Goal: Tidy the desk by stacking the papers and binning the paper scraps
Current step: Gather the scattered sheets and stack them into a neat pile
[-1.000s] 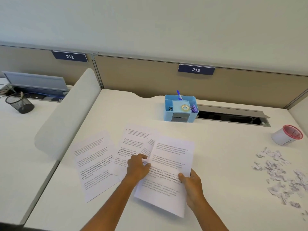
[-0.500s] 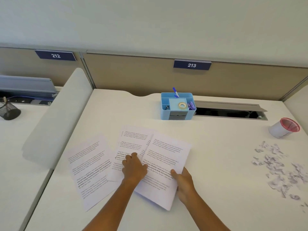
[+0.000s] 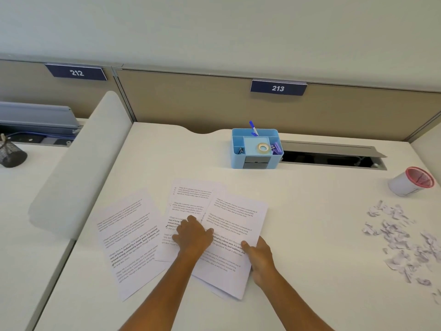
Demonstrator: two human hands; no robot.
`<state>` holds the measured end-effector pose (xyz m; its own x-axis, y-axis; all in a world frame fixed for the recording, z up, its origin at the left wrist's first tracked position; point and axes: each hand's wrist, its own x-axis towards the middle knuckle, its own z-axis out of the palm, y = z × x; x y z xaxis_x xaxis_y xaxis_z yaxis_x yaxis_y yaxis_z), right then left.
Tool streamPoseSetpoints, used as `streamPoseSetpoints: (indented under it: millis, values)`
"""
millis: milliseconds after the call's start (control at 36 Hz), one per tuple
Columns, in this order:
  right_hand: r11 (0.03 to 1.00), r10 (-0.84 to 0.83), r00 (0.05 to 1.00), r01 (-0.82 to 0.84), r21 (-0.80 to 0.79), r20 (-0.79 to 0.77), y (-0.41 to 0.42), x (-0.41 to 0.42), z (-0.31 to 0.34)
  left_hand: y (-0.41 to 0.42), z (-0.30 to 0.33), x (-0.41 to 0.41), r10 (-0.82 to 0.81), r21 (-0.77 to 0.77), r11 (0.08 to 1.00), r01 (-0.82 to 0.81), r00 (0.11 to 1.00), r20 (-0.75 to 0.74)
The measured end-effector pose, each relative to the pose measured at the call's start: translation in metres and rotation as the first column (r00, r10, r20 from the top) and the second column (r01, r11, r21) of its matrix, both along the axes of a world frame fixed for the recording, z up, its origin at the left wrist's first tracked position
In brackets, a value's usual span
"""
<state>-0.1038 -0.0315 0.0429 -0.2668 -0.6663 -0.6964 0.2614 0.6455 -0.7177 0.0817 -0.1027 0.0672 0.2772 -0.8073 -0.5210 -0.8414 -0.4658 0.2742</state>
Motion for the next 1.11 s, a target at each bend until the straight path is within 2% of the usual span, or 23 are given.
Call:
streamPoseSetpoints:
  millis: [278,417,472,528,583,944,1111]
  values:
    - [1.000,0.020,1.000,-0.020,0.008,0.004,0.001,-0.004,-0.004,-0.007,-0.001,0.004,-0.033,0.068,0.997,0.035,0.999,-0.029]
    - [1.000,0.024,1.000,-0.024,0.010,0.017,0.002,-0.006,-0.004,-0.008,0.000,0.010,-0.027,0.025,0.999,0.029,0.997,-0.071]
    - [0.999,0.028,0.999,-0.029,0.013,0.023,0.002,-0.006,-0.004,-0.006,-0.001,0.014,-0.015,0.004,1.000,0.016,0.989,-0.148]
    - [0.999,0.035,0.999,-0.035,0.015,0.030,0.002,-0.007,-0.003,-0.003,-0.002,0.017,0.031,-0.009,0.999,-0.036,0.946,-0.322]
    - [0.999,0.041,0.999,-0.041,0.012,0.036,0.002,-0.008,-0.002,0.001,0.002,0.019,0.034,-0.031,0.998,-0.052,0.905,-0.424]
    - [0.990,0.139,0.988,-0.140,0.004,0.060,0.008,-0.011,0.014,0.028,0.007,0.031,-0.053,-0.101,0.995,-0.010,0.796,-0.603]
    - [0.986,0.145,0.989,-0.147,-0.074,-0.032,0.022,-0.013,0.027,0.049,0.017,0.036,-0.078,-0.167,0.985,-0.053,0.719,-0.691]
